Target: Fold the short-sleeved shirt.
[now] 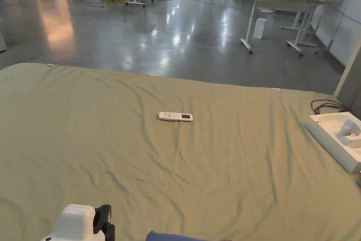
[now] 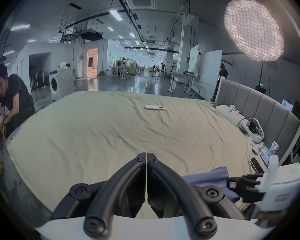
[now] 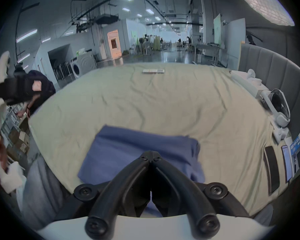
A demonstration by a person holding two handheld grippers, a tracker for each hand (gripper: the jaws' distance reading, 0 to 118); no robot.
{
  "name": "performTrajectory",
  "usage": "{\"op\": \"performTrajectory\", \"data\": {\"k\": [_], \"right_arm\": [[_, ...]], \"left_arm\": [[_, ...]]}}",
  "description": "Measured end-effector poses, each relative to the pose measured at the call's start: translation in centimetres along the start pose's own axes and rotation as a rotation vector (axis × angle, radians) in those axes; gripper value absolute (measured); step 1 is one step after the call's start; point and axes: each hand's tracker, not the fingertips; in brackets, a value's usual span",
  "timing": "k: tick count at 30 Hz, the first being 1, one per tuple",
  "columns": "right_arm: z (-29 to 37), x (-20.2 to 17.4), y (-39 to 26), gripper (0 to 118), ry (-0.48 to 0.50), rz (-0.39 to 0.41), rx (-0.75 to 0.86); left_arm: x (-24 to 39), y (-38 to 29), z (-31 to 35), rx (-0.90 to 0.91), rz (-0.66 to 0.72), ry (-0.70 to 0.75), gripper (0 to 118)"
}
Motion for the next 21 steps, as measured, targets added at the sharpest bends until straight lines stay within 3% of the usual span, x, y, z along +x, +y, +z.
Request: {"op": "performTrajectory", "data": {"k": [4,10,18,21], "right_arm": [[-2.4,-0.3,-1.7,0,-0.088,0.11,-0.002],[-3.3,0.9,-2.9,0,-0.194,0.21,0.086],[-3.7,2.3,-3.1,0,-0.209,0.165,0.081],[-3.8,2.7,-3.1,0,-0.202,0.144,0.076]], "left_arm": [[-0.9,-1.0,0.0,-0.047,0.047,-0.013,3],[-1.7,-1.9,-0.4,-0.112,0.09,-0.035,3],[-1.7,-2.3,-2.8,-0.28,0.114,-0.153,4],[-2.0,-2.7,-4.5,-0.386,0.139,-0.242,27]]}}
